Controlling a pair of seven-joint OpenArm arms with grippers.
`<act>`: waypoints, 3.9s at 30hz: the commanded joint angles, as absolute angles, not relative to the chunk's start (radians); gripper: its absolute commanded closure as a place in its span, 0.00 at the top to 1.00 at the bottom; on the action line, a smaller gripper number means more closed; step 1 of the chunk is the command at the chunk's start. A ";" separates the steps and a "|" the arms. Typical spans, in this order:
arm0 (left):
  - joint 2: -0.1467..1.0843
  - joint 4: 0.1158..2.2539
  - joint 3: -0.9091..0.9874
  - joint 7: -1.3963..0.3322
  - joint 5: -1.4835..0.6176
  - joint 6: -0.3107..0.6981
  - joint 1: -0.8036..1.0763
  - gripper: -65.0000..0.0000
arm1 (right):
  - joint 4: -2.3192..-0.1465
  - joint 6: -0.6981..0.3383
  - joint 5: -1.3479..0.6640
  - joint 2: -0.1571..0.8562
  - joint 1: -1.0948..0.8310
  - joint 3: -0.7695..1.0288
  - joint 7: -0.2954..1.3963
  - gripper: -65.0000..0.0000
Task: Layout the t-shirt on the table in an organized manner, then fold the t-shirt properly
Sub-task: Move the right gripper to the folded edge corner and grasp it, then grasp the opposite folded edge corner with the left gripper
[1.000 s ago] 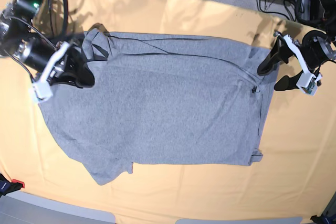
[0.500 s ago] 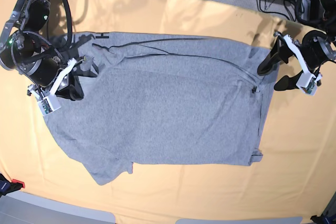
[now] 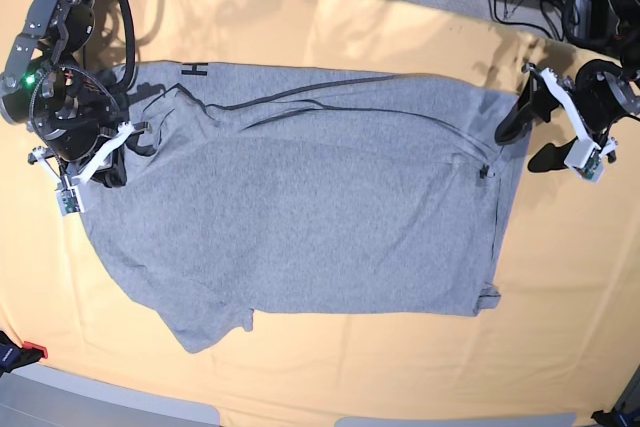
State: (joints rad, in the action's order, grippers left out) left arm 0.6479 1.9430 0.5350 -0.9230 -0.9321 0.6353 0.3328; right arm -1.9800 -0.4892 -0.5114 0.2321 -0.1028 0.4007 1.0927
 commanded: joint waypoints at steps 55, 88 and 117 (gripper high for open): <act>0.664 1.955 0.564 -0.899 -0.881 0.545 0.319 0.63 | -1.822 -0.431 -0.783 0.144 -0.369 0.840 1.083 0.53; 0.424 1.955 0.871 -0.973 -0.951 0.492 0.420 0.62 | -1.708 -0.698 -1.112 0.298 -0.324 0.839 1.244 0.00; 0.394 1.606 0.591 -0.960 -0.905 0.461 0.318 0.62 | -1.708 -0.698 -1.156 0.313 -0.324 0.839 1.296 0.00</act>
State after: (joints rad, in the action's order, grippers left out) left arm 0.3851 1.6028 0.5930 -0.9165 -0.9211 0.4644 0.3099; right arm -1.6939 -0.6926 -1.1347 0.2913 -0.3271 0.8330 1.3067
